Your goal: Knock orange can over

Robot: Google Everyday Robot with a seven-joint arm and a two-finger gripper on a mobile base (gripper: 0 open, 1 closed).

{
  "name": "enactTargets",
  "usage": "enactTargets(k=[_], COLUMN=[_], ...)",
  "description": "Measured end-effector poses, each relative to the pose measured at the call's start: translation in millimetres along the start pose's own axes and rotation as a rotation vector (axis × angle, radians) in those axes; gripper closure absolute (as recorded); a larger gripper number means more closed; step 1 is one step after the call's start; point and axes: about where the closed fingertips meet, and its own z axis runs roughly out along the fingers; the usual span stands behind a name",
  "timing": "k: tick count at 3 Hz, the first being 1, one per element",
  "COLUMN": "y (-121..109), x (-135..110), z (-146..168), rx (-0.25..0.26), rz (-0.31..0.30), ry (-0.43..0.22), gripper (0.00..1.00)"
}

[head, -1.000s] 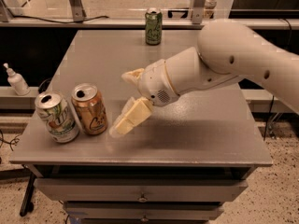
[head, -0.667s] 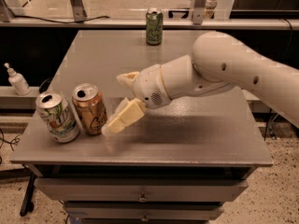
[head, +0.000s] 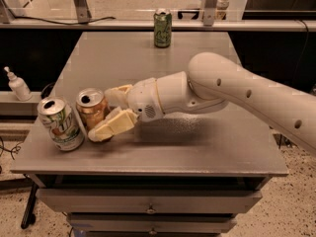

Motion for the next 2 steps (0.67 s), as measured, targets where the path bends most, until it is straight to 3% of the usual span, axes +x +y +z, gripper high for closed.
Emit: enactTargets(k=[2], y=[-2], x=[3], z=[-10], rx=[0.012], rz=[0.018], ry=[-0.031], gripper=[0.64])
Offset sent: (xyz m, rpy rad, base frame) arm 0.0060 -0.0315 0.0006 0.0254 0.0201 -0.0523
